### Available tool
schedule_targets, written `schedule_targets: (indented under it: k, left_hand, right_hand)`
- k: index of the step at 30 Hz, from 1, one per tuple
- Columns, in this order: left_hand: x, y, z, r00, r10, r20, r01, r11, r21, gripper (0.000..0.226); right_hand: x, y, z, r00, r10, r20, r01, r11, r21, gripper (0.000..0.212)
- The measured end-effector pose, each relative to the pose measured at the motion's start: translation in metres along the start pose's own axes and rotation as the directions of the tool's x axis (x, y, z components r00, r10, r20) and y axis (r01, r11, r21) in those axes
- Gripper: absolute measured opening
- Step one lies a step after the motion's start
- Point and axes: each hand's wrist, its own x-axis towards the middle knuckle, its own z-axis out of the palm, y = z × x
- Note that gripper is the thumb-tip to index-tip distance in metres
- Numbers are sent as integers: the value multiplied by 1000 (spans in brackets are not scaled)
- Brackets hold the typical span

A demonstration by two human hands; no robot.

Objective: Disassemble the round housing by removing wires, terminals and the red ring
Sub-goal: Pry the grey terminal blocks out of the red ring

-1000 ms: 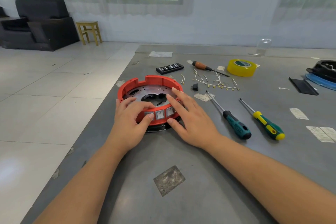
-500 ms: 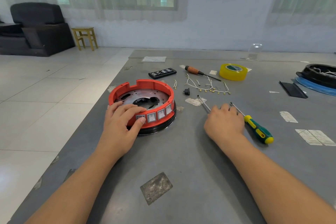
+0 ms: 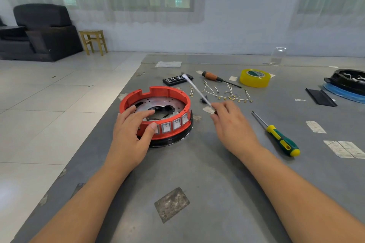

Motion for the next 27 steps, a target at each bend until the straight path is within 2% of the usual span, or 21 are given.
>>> schedule_targets:
  k: [2,5,9,12,20,23,25,27]
  left_hand:
    - [2,2,0,999,-4,-40,2,999,-35,36]
    - [1,4,0,992,-43,-116,20,980,-198,29]
    - [1,2,-2,973,-138,-182,48,903,-426,13]
    - [3,-2,-5,971,-153,-181,39,855,-518,14]
    - [2,-9,-8,991,-70,-118,5,881,-473,16]
    - [2,-9,-9,992,-39,-117,-1,945,-326,16]
    - [2,-7,-8,991,41,-127,-66,977,-201,15]
    - [2,-9,-5,993,88,-72,-96,989,-109,17]
  right_hand:
    - [-3,-10,1,984,-180,-8,180,981,79,30]
    - [-6,-20,6,932,-362,40,358,931,67,35]
    - [-7,-23,12,894,-448,4,447,893,49,37]
    - [-6,-20,15,893,-451,7,449,891,71,38]
    - [-7,-8,9,946,-296,135,297,955,13,44]
    - [-7,-5,10,945,-291,148,290,957,32,45]
    - [-6,-3,10,963,-238,123,245,969,-42,50]
    - [-7,3,10,979,-186,78,194,974,-113,54]
